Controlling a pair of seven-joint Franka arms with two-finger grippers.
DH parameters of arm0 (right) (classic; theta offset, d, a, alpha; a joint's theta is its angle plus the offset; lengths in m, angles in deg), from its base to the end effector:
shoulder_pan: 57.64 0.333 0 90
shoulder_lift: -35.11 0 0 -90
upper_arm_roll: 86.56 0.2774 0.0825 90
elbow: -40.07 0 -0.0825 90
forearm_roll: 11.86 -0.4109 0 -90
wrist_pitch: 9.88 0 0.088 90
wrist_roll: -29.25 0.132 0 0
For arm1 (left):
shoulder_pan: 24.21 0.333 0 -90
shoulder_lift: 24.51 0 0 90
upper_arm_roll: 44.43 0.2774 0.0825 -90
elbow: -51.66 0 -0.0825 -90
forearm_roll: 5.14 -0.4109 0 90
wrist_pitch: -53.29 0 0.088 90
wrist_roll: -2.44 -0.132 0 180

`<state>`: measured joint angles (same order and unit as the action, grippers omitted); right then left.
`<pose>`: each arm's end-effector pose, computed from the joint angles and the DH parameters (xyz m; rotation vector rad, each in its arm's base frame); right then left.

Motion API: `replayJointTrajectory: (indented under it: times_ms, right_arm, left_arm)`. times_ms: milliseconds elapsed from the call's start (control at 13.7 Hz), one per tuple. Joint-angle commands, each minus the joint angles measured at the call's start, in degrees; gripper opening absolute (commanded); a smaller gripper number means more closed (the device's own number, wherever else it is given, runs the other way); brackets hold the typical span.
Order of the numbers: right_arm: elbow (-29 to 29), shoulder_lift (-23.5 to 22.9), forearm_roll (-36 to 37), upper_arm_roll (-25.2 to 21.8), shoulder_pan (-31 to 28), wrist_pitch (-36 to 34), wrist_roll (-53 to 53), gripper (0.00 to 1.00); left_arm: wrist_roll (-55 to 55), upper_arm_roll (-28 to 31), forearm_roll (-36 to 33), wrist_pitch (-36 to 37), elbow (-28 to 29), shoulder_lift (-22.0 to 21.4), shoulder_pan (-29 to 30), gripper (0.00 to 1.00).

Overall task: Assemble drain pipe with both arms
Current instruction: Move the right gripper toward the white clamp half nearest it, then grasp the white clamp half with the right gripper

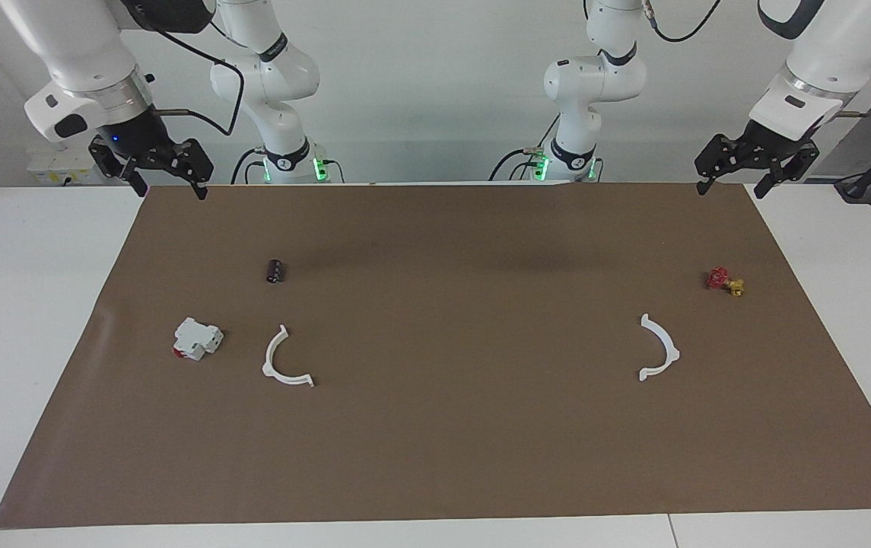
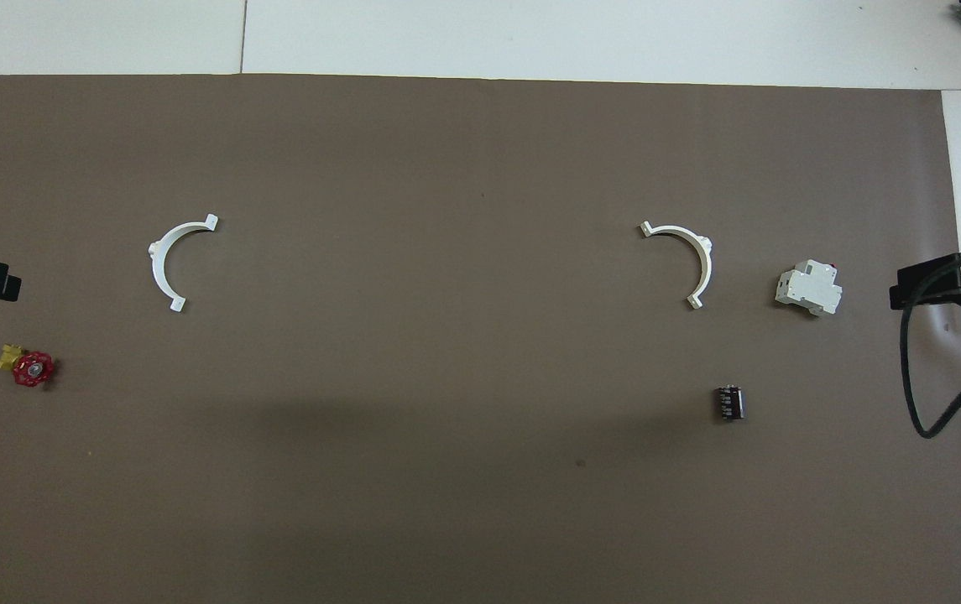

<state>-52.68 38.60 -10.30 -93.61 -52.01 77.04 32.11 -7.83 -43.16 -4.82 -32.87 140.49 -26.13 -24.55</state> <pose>0.5576 -0.0192 0.5670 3.1185 -0.1173 -0.0641 0.5665 0.0086 0.5814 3.1231 -0.2556 -0.0276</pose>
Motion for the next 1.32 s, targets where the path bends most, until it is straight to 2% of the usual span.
replayJointTrajectory:
  times_ms: [0,146,438,585,804,1242]
  right_arm:
    - [-7.42,3.44,-0.32,0.29,-0.27,7.35,-1.37,1.00]
    - [-9.72,1.88,-2.69,0.29,-0.26,14.48,-5.56,1.00]
    - [-9.38,-9.79,-4.46,0.46,0.00,28.27,-15.59,1.00]
    - [-9.03,-15.77,-9.09,0.64,0.17,34.08,-20.87,1.00]
    - [-9.03,-22.11,-10.44,2.13,1.40,43.05,-28.32,1.00]
    - [-9.55,-29.94,-10.52,2.57,2.37,51.23,-41.97,1.00]
  left_arm:
    - [0.51,-0.30,-0.23,0.47,0.99,-1.28,0.52,1.00]
    - [0.51,-0.39,-0.23,0.38,0.99,-1.20,0.52,1.00]
    - [0.43,-0.30,-0.23,0.47,0.99,-1.20,0.52,1.00]
    - [0.51,-0.39,-0.23,0.38,0.99,-1.20,0.52,1.00]
    - [0.51,-0.39,-0.23,0.47,0.99,-1.20,0.52,1.00]
    - [0.51,-0.39,-0.23,0.38,0.99,-1.28,0.52,1.00]
